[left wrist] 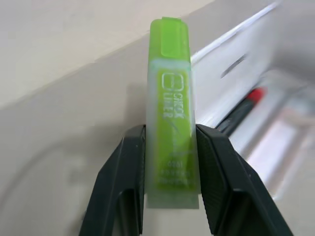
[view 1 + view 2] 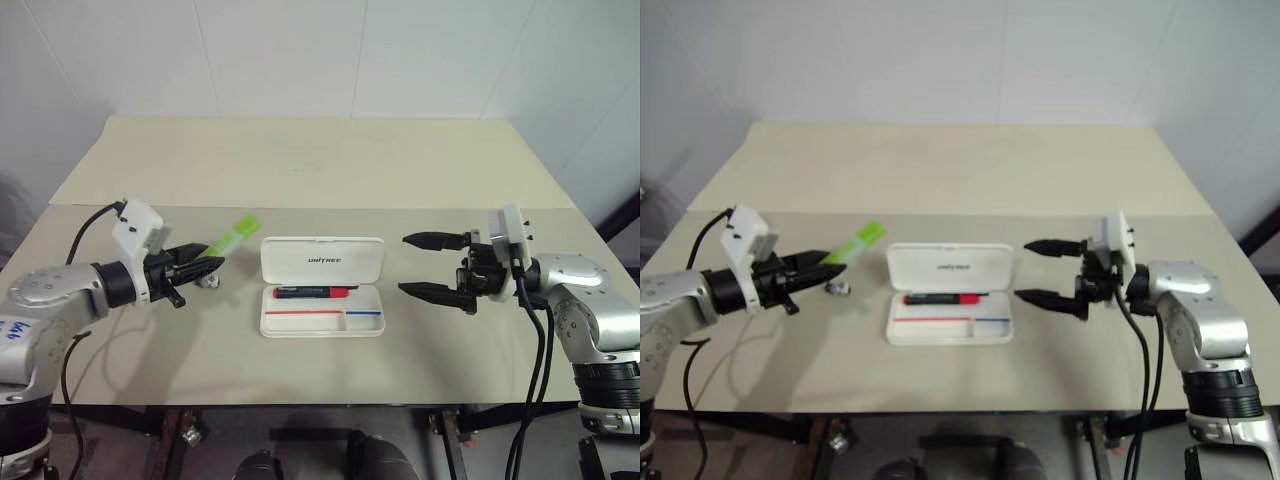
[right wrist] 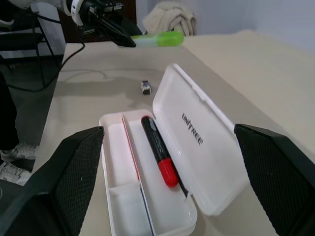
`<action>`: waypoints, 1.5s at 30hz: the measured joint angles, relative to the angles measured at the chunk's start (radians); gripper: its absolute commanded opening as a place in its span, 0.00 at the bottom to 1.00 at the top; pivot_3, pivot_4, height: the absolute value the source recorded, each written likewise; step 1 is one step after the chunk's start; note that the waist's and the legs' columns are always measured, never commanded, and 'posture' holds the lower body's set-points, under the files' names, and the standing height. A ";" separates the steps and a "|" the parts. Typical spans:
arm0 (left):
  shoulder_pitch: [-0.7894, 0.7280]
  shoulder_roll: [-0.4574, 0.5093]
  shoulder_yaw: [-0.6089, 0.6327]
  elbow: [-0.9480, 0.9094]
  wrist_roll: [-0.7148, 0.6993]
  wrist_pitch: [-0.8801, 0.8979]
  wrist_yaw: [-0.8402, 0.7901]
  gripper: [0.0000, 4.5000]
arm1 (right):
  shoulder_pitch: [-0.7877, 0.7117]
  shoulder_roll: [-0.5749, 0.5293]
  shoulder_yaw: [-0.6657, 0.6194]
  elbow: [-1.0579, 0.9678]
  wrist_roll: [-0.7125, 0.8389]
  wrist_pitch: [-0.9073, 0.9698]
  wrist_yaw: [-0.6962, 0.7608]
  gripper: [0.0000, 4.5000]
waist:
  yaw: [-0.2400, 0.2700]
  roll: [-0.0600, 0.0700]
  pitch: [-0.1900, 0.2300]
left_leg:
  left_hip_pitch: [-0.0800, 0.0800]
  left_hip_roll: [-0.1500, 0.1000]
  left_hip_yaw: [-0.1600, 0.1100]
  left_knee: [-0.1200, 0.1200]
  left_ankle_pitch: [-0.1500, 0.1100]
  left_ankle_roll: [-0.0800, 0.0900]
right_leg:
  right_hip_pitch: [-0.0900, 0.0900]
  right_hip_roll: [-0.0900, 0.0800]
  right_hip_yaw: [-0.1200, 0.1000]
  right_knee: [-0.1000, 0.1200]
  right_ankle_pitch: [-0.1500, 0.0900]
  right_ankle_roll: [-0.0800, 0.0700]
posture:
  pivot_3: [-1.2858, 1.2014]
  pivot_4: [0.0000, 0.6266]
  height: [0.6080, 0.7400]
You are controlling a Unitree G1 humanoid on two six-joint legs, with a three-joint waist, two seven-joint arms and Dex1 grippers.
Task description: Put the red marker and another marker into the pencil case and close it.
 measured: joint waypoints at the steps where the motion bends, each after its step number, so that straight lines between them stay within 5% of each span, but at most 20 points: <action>1: -0.012 0.007 0.000 -0.009 -0.022 -0.007 -0.031 0.24 | -0.001 0.000 0.000 0.007 0.001 -0.006 0.007 1.00 | -0.001 0.000 0.000 | 0.000 0.000 0.000 0.000 0.000 0.000 | 0.000 0.000 0.000 0.000 0.000 0.000 | 0.52 0.24 1.00; 7: -0.063 0.064 -0.078 -0.012 -0.085 -0.044 -0.227 0.24 | -0.018 -0.001 0.002 0.061 -0.013 -0.021 0.032 1.00 | -0.002 0.001 0.000 | 0.000 0.000 0.000 0.000 0.002 -0.003 | 0.000 0.001 0.000 0.000 0.000 0.000 | 0.52 0.24 1.00; 13: -0.167 0.070 -0.306 0.077 -0.027 -0.103 -0.383 0.24 | -0.031 -0.001 0.009 0.068 -0.030 -0.038 0.032 1.00 | -0.001 0.001 0.000 | 0.001 0.000 0.000 0.000 0.002 -0.004 | 0.000 0.002 0.001 0.000 0.000 0.000 | 0.52 0.24 1.00; 23: -0.322 -0.084 -0.601 0.362 0.230 -0.259 -0.475 0.24 | 0.052 -0.004 -0.002 0.005 -0.028 -0.037 0.000 1.00 | 0.003 0.001 0.000 | -0.003 0.000 0.000 0.002 0.002 -0.004 | 0.000 0.002 0.001 0.001 0.001 0.002 | 0.52 0.24 1.00; 45: -0.329 -0.168 -0.674 0.428 0.406 -0.293 -0.446 0.24 | 0.159 -0.046 -0.034 -0.050 -0.019 -0.059 0.018 1.00 | 0.003 0.001 0.000 | -0.001 0.000 -0.001 0.003 0.003 -0.002 | 0.000 0.003 0.004 0.002 0.000 0.003 | 0.52 0.24 1.00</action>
